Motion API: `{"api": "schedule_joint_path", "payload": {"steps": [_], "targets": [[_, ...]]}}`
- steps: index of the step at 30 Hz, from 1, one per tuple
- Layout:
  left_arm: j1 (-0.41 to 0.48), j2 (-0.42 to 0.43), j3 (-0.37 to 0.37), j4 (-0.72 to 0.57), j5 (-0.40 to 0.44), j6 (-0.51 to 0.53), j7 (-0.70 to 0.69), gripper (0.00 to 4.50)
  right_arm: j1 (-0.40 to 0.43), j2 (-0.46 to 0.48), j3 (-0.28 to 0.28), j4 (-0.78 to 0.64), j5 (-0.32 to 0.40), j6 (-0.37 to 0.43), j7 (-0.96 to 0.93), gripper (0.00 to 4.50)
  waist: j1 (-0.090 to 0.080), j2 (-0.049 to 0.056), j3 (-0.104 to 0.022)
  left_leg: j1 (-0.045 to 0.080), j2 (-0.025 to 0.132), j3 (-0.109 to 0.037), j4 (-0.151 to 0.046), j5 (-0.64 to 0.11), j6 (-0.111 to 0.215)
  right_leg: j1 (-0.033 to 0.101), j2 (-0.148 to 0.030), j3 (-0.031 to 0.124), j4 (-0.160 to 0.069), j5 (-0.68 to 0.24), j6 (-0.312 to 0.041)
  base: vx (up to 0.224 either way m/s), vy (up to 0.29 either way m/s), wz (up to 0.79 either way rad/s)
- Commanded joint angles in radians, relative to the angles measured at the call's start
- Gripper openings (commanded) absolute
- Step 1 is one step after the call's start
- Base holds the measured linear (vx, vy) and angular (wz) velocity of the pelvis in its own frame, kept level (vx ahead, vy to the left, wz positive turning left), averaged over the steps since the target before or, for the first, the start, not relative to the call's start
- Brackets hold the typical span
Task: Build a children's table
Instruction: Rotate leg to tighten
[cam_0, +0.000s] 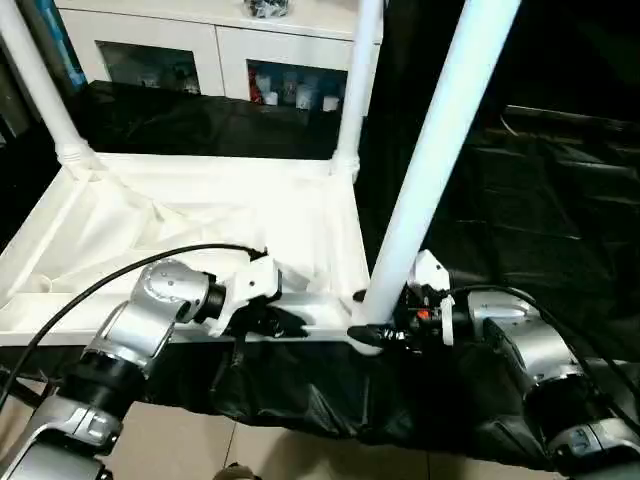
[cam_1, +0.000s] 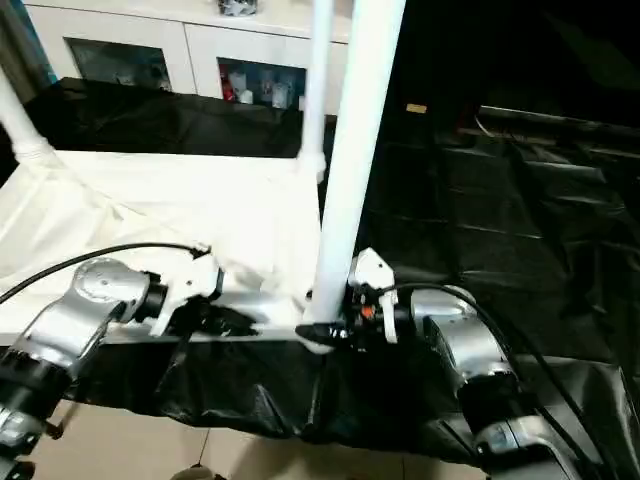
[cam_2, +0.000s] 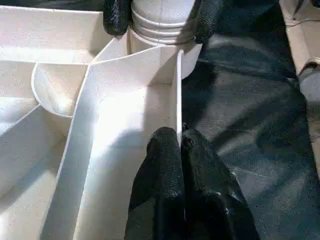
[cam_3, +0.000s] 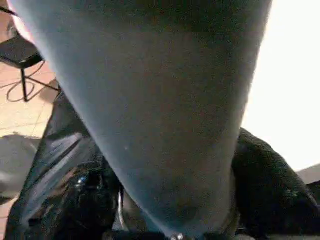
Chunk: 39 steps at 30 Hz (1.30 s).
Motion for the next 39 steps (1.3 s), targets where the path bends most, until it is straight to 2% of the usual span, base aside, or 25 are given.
{"api": "schedule_joint_path", "payload": {"steps": [1, 5, 7, 10, 11, 12, 13, 14, 16, 18, 19, 22, 24, 25, 27, 30, 32, 34, 35, 37, 39], "targets": [[-0.002, -0.027, -0.030, -0.042, -0.026, 0.001, -0.007, 0.00, 0.014, 0.016, 0.048, -0.039, 0.002, 0.022, 0.025, 2.79, 0.002, 0.007, -0.057, 0.001, 0.045, -0.009, -0.062, -0.152, 0.053, 0.056, -0.089, 0.056, -0.078, -0.135, -0.201, 0.000, 0.000, 0.00], [-0.020, -0.058, -0.017, -0.006, -0.014, 0.006, 0.049, 0.00, 0.019, 0.060, 0.008, -0.030, 0.020, 0.037, -0.059, 2.66, 0.000, 0.006, -0.058, 0.002, 0.044, -0.010, -0.062, -0.148, 0.048, 0.055, -0.088, 0.057, -0.078, -0.130, -0.199, 0.000, 0.000, 0.00], [-0.031, -0.074, -0.014, 0.014, 0.006, 0.008, 0.086, 0.00, 0.015, 0.080, -0.010, -0.021, 0.019, 0.037, -0.115, 2.64, -0.002, 0.006, -0.055, 0.003, 0.043, -0.011, -0.064, -0.172, 0.036, 0.054, -0.090, 0.057, -0.084, -0.183, -0.189, 0.000, 0.000, 0.00], [-0.066, -0.120, -0.010, 0.068, 0.045, 0.026, 0.191, 0.00, -0.012, 0.135, -0.049, 0.048, -0.028, 0.010, -0.295, 2.63, -0.005, 0.007, -0.052, 0.007, 0.042, -0.012, -0.067, -0.198, 0.017, 0.049, -0.092, 0.058, -0.092, -0.259, -0.169, 0.000, 0.000, 0.00], [-0.089, -0.150, -0.007, 0.101, 0.061, 0.037, 0.249, 0.00, -0.030, 0.162, -0.064, 0.093, -0.059, -0.003, -0.398, 2.63, -0.010, 0.006, -0.051, 0.009, 0.040, -0.013, -0.068, -0.216, 0.001, 0.046, -0.093, 0.057, -0.097, -0.318, -0.154, 0.000, 0.000, 0.00], [-0.100, -0.168, -0.006, 0.115, 0.067, 0.045, 0.278, 0.00, -0.037, 0.177, -0.071, 0.114, -0.069, -0.005, -0.446, 2.63, -0.011, 0.006, -0.051, 0.009, 0.040, -0.015, -0.069, -0.222, -0.003, 0.047, -0.093, 0.057, -0.099, -0.337, -0.149, 0.000, 0.000, 0.00], [-0.115, -0.193, -0.004, 0.133, 0.074, 0.056, 0.315, 0.00, -0.049, 0.197, -0.082, 0.142, -0.080, -0.006, -0.510, 2.62, -0.010, 0.003, -0.054, 0.011, 0.040, -0.013, -0.067, -0.208, -0.004, 0.045, -0.095, 0.060, -0.099, -0.325, -0.145, 0.000, 0.000, 0.00], [-0.139, -0.235, -0.002, 0.162, 0.085, 0.072, 0.375, 0.00, -0.066, 0.232, -0.102, 0.184, -0.089, -0.005, -0.608, 2.62, -0.010, 0.005, -0.054, 0.012, 0.041, -0.013, -0.066, -0.200, -0.006, 0.044, -0.095, 0.061, -0.096, -0.308, -0.151, 0.000, 0.000, 0.00], [-0.160, -0.277, 0.004, 0.193, 0.093, 0.086, 0.438, 0.00, -0.079, 0.272, -0.124, 0.209, -0.086, -0.008, -0.680, 2.62, -0.012, 0.005, -0.056, 0.008, 0.040, -0.014, -0.067, -0.194, -0.010, 0.049, -0.094, 0.060, -0.094, -0.286, -0.151, 0.000, 0.000, 0.00], [-0.168, -0.298, 0.009, 0.207, 0.093, 0.092, 0.468, 0.00, -0.089, 0.293, -0.137, 0.224, -0.086, -0.004, -0.731, 2.62, -0.011, 0.007, -0.057, 0.007, 0.040, -0.012, -0.066, -0.180, -0.002, 0.048, -0.092, 0.061, -0.090, -0.226, -0.162, 0.000, 0.000, 0.00], [-0.179, -0.346, 0.013, 0.235, 0.100, 0.096, 0.523, 0.00, -0.117, 0.347, -0.167, 0.266, -0.085, -0.015, -0.846, 2.62, -0.013, 0.008, -0.058, 0.005, 0.040, -0.011, -0.065, -0.167, 0.002, 0.048, -0.092, 0.062, -0.087, -0.194, -0.166, 0.000, 0.000, 0.00], [-0.176, -0.359, 0.005, 0.241, 0.112, 0.088, 0.530, 0.00, -0.134, 0.370, -0.178, 0.296, -0.098, -0.047, -0.901, 2.62, -0.010, 0.008, -0.062, 0.004, 0.039, -0.012, -0.064, -0.146, 0.004, 0.053, -0.091, 0.060, -0.081, -0.143, -0.172, 0.000, 0.000, 0.00], [-0.167, -0.355, -0.001, 0.236, 0.114, 0.083, 0.517, 0.00, -0.139, 0.372, -0.177, 0.307, -0.106, -0.080, -0.900, 2.62, -0.009, 0.005, -0.061, 0.002, 0.038, -0.010, -0.063, -0.148, 0.016, 0.054, -0.092, 0.060, -0.080, -0.116, -0.175, 0.000, 0.000, 0.00], [-0.162, -0.349, -0.003, 0.230, 0.115, 0.080, 0.506, 0.00, -0.140, 0.370, -0.180, 0.308, -0.102, -0.091, -0.892, 3.18, -0.009, 0.007, -0.060, 0.002, 0.038, -0.010, -0.064, -0.157, 0.019, 0.054, -0.091, 0.060, -0.082, -0.131, -0.174, 0.000, 0.000, 0.00], [-0.153, -0.336, -0.006, 0.222, 0.116, 0.072, 0.487, 0.00, -0.141, 0.364, -0.190, 0.307, -0.091, -0.103, -0.865, 3.18, -0.009, 0.005, -0.059, 0.002, 0.038, -0.011, -0.065, -0.169, 0.021, 0.055, -0.092, 0.060, -0.085, -0.161, -0.168, 0.000, 0.000, 0.00], [-0.137, -0.302, -0.009, 0.201, 0.111, 0.062, 0.441, 0.00, -0.131, 0.335, -0.191, 0.284, -0.069, -0.108, -0.770, 3.58, -0.009, 0.006, -0.060, 0.000, 0.041, -0.012, -0.066, -0.168, 0.029, 0.056, -0.093, 0.061, -0.083, -0.157, -0.166, 0.000, 0.000, 0.00], [-0.115, -0.252, -0.018, 0.167, 0.100, 0.043, 0.371, 0.00, -0.106, 0.281, -0.162, 0.229, -0.058, -0.099, -0.637, 3.68, -0.011, 0.005, -0.063, -0.002, 0.040, -0.012, -0.063, -0.144, 0.037, 0.061, -0.092, 0.060, -0.077, -0.107, -0.176, 0.000, 0.000, 0.00], [-0.095, -0.213, -0.021, 0.130, 0.085, 0.030, 0.304, 0.00, -0.084, 0.230, -0.128, 0.182, -0.045, -0.094, -0.515, 3.89, -0.015, 0.004, -0.065, -0.007, 0.040, -0.011, -0.057, -0.106, 0.067, 0.065, -0.090, 0.059, -0.068, -0.020, -0.192, 0.000, 0.000, 0.00], [-0.095, -0.213, -0.021, 0.130, 0.085, 0.030, 0.304, 0.00, -0.084, 0.230, -0.128, 0.182, -0.045, -0.094, -0.515, 3.89, -0.015, 0.004, -0.063, -0.006, 0.040, -0.010, -0.058, -0.102, 0.072, 0.063, -0.089, 0.059, -0.069, -0.008, -0.197, 0.000, 0.000, 0.00], [-0.085, -0.186, -0.025, 0.108, 0.077, 0.027, 0.262, 0.00, -0.069, 0.194, -0.104, 0.150, -0.034, -0.089, -0.433, 3.89, -0.017, 0.005, -0.062, -0.004, 0.041, -0.010, -0.058, -0.104, 0.079, 0.062, -0.091, 0.058, -0.070, -0.020, -0.214, 0.000, 0.000, 0.00], [-0.075, -0.159, -0.029, 0.087, 0.071, 0.017, 0.221, 0.00, -0.055, 0.159, -0.079, 0.116, -0.022, -0.075, -0.352, 3.89, -0.016, 0.007, -0.061, 0.000, 0.043, -0.009, -0.059, -0.125, 0.075, 0.059, -0.091, 0.058, -0.074, -0.058, -0.214, 0.000, 0.000, 0.00]]}}
